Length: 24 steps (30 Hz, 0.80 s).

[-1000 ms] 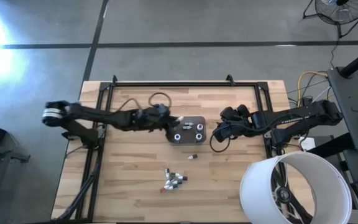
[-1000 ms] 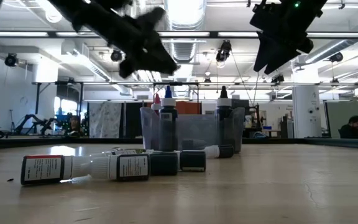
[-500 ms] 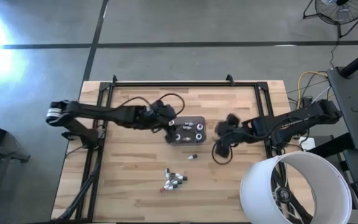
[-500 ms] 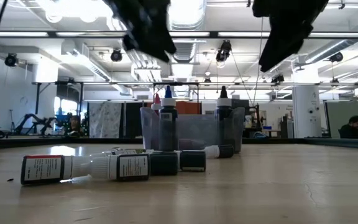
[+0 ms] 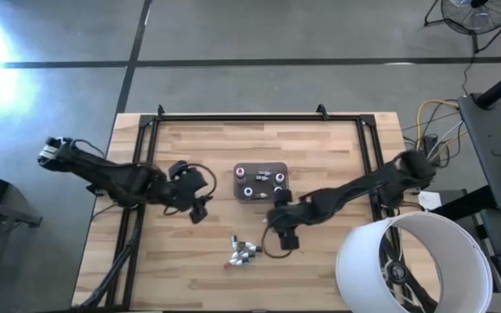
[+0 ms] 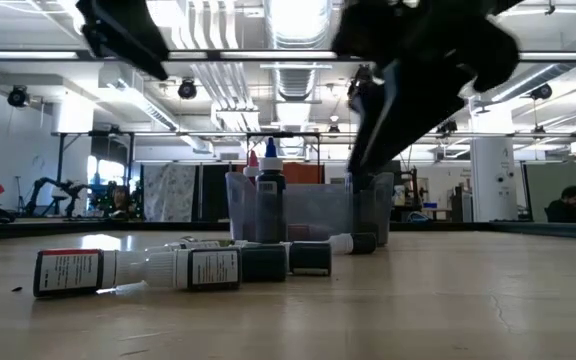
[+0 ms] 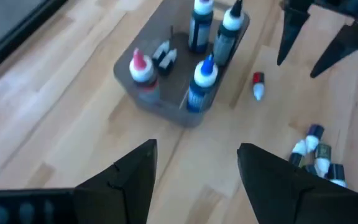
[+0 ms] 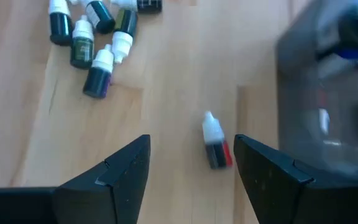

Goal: Pick & Place food coloring
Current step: Put the top small red food coloring bottle in the black bin

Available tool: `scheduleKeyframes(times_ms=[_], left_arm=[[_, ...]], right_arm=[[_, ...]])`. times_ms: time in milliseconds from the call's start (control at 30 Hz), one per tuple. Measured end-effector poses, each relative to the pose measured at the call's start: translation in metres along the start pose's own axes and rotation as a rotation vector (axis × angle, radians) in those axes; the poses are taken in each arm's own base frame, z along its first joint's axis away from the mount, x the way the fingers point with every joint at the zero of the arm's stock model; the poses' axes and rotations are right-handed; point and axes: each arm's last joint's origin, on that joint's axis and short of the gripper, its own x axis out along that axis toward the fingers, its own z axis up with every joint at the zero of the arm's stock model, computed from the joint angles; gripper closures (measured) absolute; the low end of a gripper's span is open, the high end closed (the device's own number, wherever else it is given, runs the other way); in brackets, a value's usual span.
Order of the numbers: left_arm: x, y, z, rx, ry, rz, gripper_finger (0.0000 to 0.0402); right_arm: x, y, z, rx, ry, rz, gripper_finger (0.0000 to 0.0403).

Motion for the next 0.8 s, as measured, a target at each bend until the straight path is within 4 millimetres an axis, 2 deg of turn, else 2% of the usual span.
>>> scheduleKeyframes(times_ms=[200, 500, 633, 800], left_arm=[[-0.009, 0.004, -0.026, -0.007, -0.005, -0.019, 0.0202], [-0.009, 0.018, -0.048, 0.025, 0.012, -0.015, 0.0202], [-0.011, 0.024, -0.053, 0.022, 0.007, -0.020, 0.0202], [-0.014, 0.031, -0.058, 0.011, -0.006, -0.033, 0.0202]], right_arm=[[0.026, 0.004, 0.016, -0.023, 0.053, -0.071, 0.0177], [0.070, 0.010, 0.015, -0.026, 0.228, -0.103, 0.0179], [0.075, 0.010, 0.019, -0.025, 0.250, -0.110, 0.0186], [0.072, 0.006, 0.021, -0.033, 0.289, -0.113, 0.0199]])
